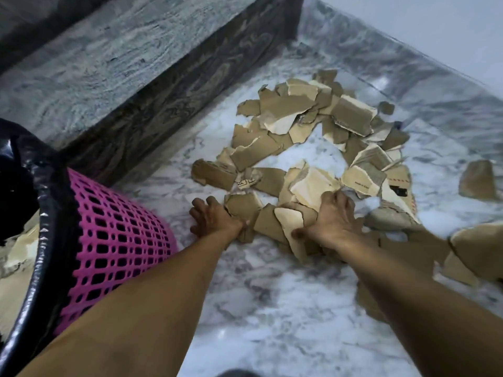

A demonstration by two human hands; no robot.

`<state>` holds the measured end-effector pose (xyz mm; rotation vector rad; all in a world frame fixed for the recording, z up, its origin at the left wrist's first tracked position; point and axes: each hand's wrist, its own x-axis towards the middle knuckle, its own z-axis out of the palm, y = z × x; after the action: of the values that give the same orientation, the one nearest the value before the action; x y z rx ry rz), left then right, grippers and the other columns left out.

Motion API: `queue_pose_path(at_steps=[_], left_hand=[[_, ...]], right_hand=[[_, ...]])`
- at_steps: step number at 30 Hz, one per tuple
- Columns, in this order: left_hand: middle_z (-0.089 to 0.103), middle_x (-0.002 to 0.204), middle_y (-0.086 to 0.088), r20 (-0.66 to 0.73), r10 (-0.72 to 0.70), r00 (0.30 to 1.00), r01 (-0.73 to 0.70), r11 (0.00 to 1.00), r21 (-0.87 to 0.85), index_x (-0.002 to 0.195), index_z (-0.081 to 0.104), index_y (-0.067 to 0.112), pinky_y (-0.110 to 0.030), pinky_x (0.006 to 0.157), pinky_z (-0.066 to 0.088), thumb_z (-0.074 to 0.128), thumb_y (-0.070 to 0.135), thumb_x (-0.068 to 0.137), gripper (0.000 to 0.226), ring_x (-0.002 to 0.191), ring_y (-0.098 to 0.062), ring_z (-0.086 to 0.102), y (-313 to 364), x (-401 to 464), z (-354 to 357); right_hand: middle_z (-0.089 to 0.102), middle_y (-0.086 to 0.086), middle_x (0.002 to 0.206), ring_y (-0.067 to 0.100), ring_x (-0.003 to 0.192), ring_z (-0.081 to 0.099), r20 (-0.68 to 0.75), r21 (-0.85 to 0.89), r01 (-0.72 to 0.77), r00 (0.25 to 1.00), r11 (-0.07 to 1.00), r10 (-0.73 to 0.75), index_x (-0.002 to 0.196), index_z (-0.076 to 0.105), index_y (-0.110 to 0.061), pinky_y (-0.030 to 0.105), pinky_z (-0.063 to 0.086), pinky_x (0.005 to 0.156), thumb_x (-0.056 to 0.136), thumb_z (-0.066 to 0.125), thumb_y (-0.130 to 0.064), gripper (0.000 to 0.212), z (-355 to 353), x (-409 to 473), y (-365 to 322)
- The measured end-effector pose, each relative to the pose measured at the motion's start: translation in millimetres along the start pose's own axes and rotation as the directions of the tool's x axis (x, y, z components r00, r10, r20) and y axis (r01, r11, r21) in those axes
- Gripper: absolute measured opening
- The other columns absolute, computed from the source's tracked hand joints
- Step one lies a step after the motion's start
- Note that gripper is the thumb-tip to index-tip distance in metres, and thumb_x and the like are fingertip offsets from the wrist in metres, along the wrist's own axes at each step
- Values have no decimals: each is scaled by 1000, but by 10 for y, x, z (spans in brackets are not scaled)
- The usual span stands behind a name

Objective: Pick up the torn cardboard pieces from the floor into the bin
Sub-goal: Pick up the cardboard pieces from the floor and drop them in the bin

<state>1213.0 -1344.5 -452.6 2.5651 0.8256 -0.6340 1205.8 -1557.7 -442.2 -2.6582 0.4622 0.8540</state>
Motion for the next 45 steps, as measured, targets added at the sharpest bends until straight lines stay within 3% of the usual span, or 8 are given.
queue_pose_path(at_steps=[5,11,18,24,32,35,41,45], left_hand=[[42,132,-19,52,-24,998,33,984,-174,130,36,7,-39,90,45,89,25,59,91,120,-40,45,78,-4,56],[68,112,-11,206,71,976,-5,952,-306,113,65,8,-39,85,56,89,11,55,62,97,-31,64,151,17,-67],[68,108,-6,233,299,925,-168,876,-452,116,61,1,-26,80,52,85,-3,62,59,101,-22,63,505,60,-346],[62,120,-7,334,428,840,-343,895,-285,132,50,10,-34,79,57,88,10,61,80,102,-25,60,1018,56,-280],[6,150,-14,229,385,894,-423,893,151,147,17,16,-47,112,27,85,54,56,120,140,-39,11,1222,-10,399],[10,150,-12,164,393,905,-421,884,205,140,26,20,-49,109,31,87,48,56,108,139,-39,14,1291,-107,502],[46,121,-6,191,439,878,-455,889,50,114,42,24,-34,87,49,92,27,54,78,116,-29,50,1348,-151,567],[59,96,-3,248,415,875,-413,909,-61,93,47,21,-26,66,44,91,20,54,60,91,-24,57,1327,-201,521]], right_hand=[[29,8,133,34,124,39,-28,105,-9,1000,994,12,136,32,-14,49,42,96,46,88,-59,115,69,-108,-40],[58,11,128,34,112,59,26,268,29,999,963,-38,144,13,-14,42,51,87,55,88,-45,120,32,-74,82],[53,3,136,31,115,56,154,106,172,970,979,-187,148,-5,-33,43,49,94,43,95,-41,144,-591,-30,480],[64,2,122,24,104,61,239,-136,250,947,959,-213,141,30,-30,34,53,86,44,94,-26,116,-930,14,873],[59,16,123,32,107,59,241,-455,277,953,846,-182,150,10,-24,37,52,85,54,87,-13,124,-1032,117,1284],[59,15,127,31,112,58,283,-446,271,947,853,-153,148,21,-18,26,47,81,54,89,-16,117,-1083,147,1323],[62,-1,88,20,83,62,250,-578,139,968,804,13,99,62,-15,30,55,74,64,85,-27,43,-1426,72,1366],[61,4,107,27,100,57,159,-558,-23,978,830,133,109,62,-9,32,51,83,68,86,-33,54,-1777,105,1466]])
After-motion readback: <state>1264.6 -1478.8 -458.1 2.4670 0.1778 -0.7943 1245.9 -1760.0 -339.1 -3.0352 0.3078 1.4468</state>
